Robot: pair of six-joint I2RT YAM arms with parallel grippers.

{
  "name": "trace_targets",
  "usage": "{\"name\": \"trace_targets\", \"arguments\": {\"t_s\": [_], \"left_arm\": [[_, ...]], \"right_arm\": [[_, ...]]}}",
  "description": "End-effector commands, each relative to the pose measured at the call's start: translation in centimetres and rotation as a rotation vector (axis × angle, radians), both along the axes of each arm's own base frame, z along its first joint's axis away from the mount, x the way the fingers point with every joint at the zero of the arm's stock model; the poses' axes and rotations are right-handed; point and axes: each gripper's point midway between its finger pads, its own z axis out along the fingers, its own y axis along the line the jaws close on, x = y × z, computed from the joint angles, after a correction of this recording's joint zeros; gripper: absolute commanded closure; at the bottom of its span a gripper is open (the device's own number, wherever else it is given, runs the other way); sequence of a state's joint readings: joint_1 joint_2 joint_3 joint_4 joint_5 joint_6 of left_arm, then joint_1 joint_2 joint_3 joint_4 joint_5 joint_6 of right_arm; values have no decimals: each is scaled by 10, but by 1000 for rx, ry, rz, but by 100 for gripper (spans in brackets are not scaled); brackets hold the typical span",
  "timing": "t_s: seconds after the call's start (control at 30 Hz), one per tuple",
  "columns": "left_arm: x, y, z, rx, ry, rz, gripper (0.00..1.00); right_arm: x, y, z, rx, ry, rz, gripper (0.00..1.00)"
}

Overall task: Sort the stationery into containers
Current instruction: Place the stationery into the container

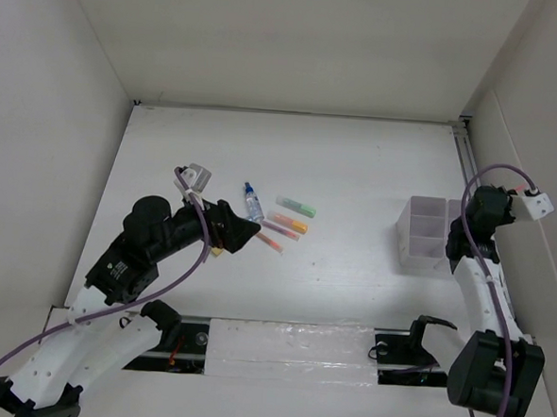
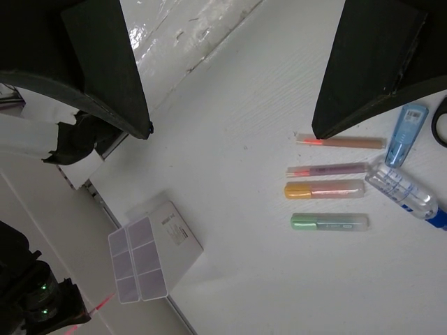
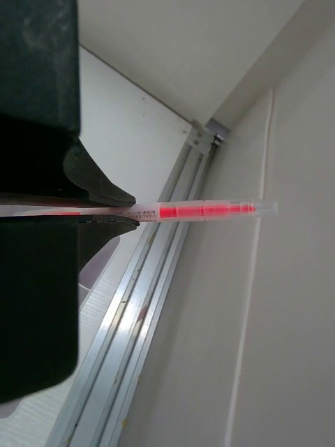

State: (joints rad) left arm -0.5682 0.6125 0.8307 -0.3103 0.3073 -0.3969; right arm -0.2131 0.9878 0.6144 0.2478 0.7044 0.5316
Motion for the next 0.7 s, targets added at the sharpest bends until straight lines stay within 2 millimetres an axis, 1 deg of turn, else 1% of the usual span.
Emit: {"name": "trace_targets", "arguments": {"t_s": [0.0,0.1,0.13,0.17,0.2,0.33,0.4,0.43,0.5,0.57,0.67], "left_arm": [[-1,-3,12,-23,-58,-22,0],[-1,-3,12,-23,-58,-22,0],[-2,-4,12,-24,-57,-31,0],[-2,-4,12,-24,-57,-31,0],[-2,-4,12,-24,-57,-31,0],[-5,-4,17,-37,-73,-41,0],[-5,-4,17,-31,-80,-43,0],[-5,-4,17,-31,-80,-43,0],[-5,-4,17,-31,-80,-43,0],[-5,-4,17,-31,-80,-43,0],[-6,-3,19,-35,-88,-43,0]], "right_arm": [[8,-4,-6,36,14,-14,100],[12,-6,-21,50,52,-25,100],[16,-5,-17,47,31,-13,100],[17,-6,-22,50,44,-13,100],[19,-6,-22,43,49,-11,100],[18,-8,-20,34,47,-19,100],[18,-8,-20,28,54,-18,100],[18,-8,-23,30,63,-18,100],[20,-7,-22,30,54,-9,100],[23,-8,-30,35,77,-9,100],[22,-9,-32,35,86,-20,100]]}}
